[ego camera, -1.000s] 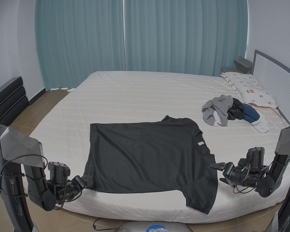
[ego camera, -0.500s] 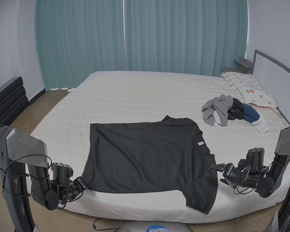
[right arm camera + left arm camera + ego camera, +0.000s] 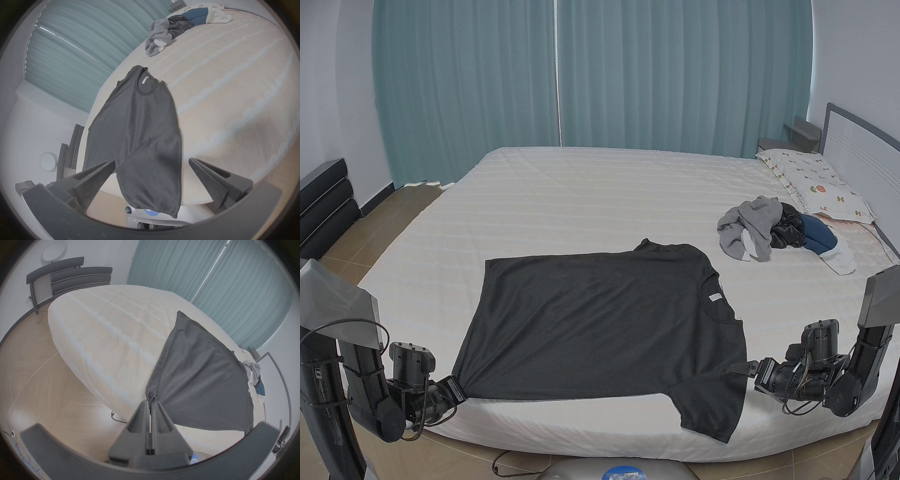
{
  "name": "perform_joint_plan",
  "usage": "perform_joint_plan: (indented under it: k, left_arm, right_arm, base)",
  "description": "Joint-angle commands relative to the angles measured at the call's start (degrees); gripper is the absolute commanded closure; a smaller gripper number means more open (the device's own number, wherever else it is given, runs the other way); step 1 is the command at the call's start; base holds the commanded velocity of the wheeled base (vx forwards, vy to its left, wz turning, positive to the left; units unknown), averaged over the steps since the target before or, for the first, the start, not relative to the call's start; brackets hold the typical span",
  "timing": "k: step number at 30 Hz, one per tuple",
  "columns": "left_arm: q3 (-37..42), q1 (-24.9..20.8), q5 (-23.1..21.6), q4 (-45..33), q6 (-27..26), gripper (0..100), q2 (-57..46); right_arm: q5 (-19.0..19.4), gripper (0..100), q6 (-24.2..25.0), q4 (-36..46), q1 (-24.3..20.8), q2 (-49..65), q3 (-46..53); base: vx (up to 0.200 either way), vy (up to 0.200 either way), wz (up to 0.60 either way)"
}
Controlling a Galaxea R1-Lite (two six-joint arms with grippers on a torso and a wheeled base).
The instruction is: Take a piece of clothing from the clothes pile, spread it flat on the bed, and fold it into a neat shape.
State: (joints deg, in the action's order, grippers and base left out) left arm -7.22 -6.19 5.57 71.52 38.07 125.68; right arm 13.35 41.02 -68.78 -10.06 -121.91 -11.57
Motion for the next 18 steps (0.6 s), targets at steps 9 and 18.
perform_joint_plan:
  k: [9, 18]
  left_arm:
    - [-0.2, 0.3, 0.0, 0.5, 0.0, 100, -0.3]
    - [-0.3, 0.7, -0.1, 0.5, 0.1, 100, -0.3]
  right_arm:
    - [0.2, 0, -0.9, -2.9, -1.9, -4.6, -0.2]
    - [-3.3, 100, -1.6, -6.7, -2.7, -9.0, 0.1]
  base:
    - [0.0, 0.0, 0.0]
    - [0.0, 0.0, 0.0]
